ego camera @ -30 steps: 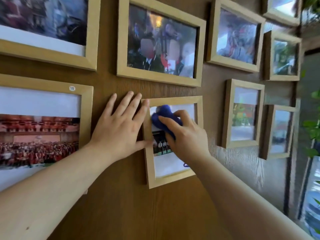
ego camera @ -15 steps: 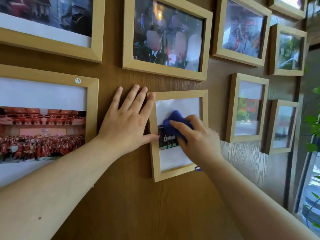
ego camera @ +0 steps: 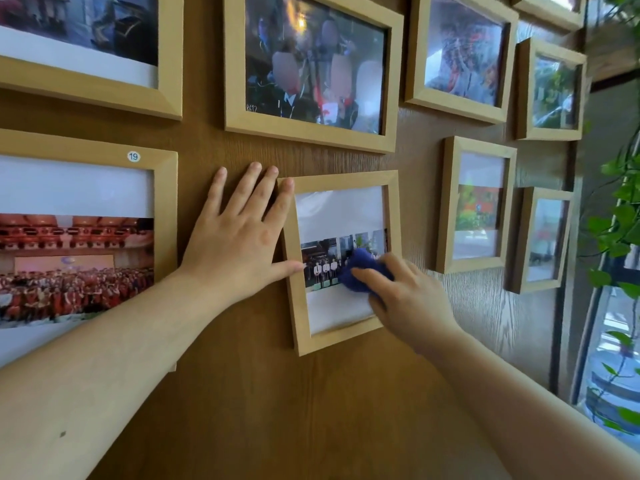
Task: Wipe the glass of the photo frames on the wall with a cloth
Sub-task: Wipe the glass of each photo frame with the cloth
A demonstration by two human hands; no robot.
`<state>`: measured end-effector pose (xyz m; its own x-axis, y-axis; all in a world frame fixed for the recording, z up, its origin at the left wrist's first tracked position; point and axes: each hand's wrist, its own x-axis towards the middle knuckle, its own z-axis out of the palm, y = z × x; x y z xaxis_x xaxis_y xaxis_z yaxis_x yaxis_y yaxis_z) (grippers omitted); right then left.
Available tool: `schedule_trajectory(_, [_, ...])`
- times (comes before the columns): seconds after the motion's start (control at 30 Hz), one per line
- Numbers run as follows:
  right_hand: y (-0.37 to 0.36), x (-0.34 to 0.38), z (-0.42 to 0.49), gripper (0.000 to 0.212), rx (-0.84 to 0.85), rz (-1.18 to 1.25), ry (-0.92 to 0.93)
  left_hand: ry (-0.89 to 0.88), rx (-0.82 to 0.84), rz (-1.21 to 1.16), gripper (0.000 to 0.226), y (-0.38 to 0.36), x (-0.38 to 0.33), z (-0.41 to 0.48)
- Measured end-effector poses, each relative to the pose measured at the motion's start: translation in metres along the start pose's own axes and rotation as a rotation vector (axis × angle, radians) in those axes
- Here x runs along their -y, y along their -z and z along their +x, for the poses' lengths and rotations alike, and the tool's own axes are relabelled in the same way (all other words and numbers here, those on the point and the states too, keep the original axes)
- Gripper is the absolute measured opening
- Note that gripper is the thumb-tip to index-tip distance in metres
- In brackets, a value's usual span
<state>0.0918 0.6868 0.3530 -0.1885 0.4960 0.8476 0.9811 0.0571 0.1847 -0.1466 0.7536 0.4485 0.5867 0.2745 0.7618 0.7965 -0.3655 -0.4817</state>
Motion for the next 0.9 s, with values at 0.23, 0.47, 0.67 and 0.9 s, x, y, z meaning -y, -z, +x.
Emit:
schedule_trajectory(0.23, [-0.004, 0.02, -0.01, 0.04, 0.107, 0.036, 0.216, 0.008, 0.008, 0.007, 0.108, 0.001, -0.001, 0.0])
schedule_trajectory(0.47, [-0.001, -0.006, -0.02, 0.041, 0.236, -0.066, 0.297, 0.02, 0.044, 0.016, 0.109, 0.004, -0.003, 0.0])
schedule_trajectory(0.67, [0.013, -0.037, -0.032, 0.036, 0.245, -0.167, 0.067, 0.035, 0.09, 0.029, 0.109, 0.01, -0.007, 0.0])
schedule_trajectory(0.9, [0.041, -0.037, 0.005, 0.039, -0.022, -0.088, 0.073, -0.008, 0.082, 0.042, 0.096, 0.03, 0.003, -0.003])
